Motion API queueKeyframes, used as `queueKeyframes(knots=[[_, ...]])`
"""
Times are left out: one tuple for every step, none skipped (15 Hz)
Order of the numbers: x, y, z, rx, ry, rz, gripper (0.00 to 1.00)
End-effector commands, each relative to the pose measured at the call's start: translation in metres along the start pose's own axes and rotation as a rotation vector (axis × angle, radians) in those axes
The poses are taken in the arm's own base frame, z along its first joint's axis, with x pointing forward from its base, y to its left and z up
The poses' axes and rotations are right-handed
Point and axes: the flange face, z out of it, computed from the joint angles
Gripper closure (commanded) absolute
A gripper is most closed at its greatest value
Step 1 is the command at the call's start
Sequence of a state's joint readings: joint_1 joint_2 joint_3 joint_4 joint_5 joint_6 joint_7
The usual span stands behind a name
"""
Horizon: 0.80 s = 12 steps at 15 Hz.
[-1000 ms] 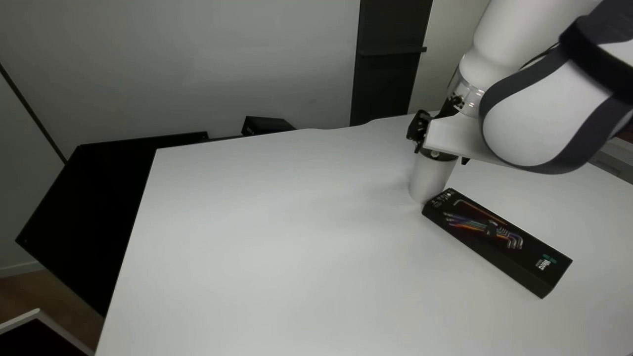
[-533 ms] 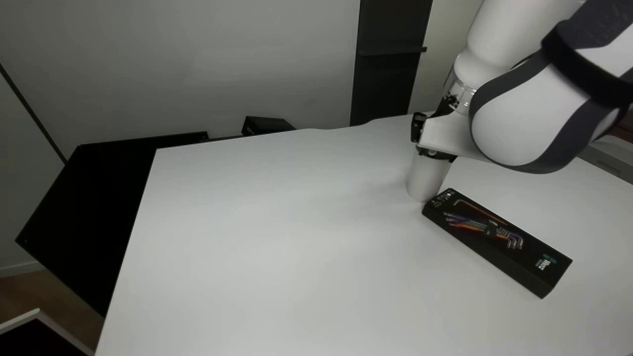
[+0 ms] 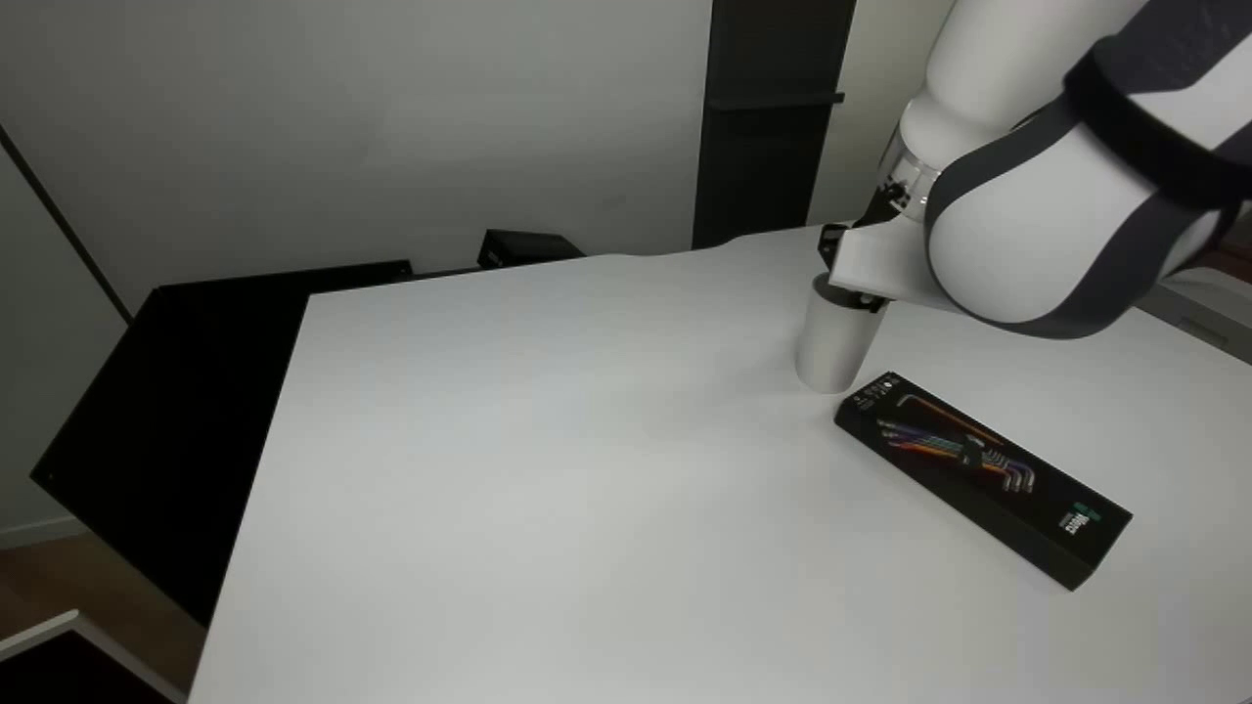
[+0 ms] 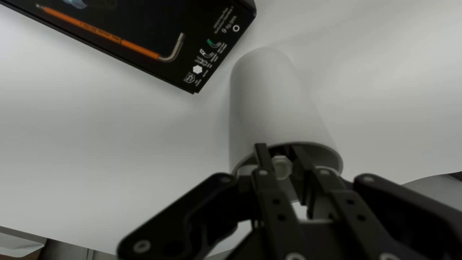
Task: Put the marker on the table, put it back in the mug then put it back on the table
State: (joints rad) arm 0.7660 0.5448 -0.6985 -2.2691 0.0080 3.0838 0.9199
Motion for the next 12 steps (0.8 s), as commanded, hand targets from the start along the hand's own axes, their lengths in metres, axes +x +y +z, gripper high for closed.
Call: queueKeyframes(knots=[[0.003, -0.001, 0.000, -0.001, 0.019, 0.001, 0.93], [0.003, -0.001, -0.001, -0.001, 0.020, 0.003, 0.93], [0.004, -0.001, -0.002, -0.001, 0.022, 0.003, 0.93], [0.005, -0.002, -0.005, 0.000, 0.024, 0.002, 0.93], [0.007, -0.003, -0.008, 0.003, 0.028, 0.003, 0.93], [0.010, -0.004, -0.013, 0.008, 0.029, 0.004, 0.93], [0.011, -0.004, -0.017, 0.012, 0.035, 0.007, 0.93], [0.013, -0.005, -0.021, 0.017, 0.045, 0.007, 0.93], [0.015, -0.006, -0.025, 0.021, 0.055, 0.007, 0.93], [0.017, -0.007, -0.029, 0.024, 0.064, 0.007, 0.93], [0.019, -0.008, -0.034, 0.027, 0.072, 0.007, 0.93], [0.021, -0.009, -0.039, 0.030, 0.075, 0.007, 0.93]])
